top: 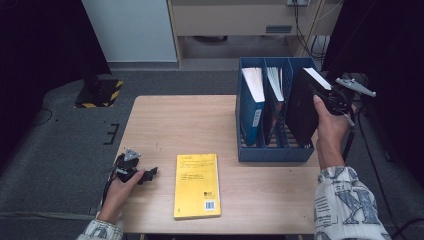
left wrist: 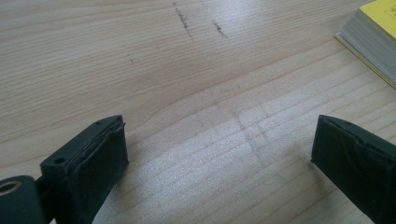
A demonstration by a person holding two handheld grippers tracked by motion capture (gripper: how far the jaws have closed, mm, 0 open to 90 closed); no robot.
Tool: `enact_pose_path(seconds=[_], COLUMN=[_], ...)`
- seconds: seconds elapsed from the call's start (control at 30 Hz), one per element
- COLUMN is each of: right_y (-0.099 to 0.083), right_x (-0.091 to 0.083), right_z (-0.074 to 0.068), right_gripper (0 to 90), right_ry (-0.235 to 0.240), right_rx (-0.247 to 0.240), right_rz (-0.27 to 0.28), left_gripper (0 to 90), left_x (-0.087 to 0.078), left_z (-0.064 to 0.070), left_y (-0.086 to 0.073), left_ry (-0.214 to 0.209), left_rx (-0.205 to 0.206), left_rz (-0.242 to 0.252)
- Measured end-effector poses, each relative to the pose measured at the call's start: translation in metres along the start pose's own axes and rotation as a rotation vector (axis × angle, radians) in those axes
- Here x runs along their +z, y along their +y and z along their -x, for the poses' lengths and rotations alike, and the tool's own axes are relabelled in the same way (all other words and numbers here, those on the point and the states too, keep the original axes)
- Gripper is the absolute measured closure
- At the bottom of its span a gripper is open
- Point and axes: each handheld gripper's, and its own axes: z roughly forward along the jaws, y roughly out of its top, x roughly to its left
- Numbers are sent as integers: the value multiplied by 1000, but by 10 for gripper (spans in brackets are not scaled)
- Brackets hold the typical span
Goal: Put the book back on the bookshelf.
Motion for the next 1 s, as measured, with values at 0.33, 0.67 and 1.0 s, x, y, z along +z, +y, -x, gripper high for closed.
enact_pose_path(seconds=[0.33, 0.67, 1.0], right_y=[-3, -11, -23], right_x=[8, 24, 34], right_z=[2, 2, 1], right_gripper=[530, 529, 529], right_ry=[-3, -14, -16], right_rx=[2, -3, -19], right_rz=[-5, -17, -41], left_gripper=[28, 28, 28], left_x=[0, 0, 1], left_z=[0, 0, 1], left_y=[0, 0, 1], left_ry=[1, 0, 0], left_rx=[4, 5, 11], left_rz=[2, 2, -3])
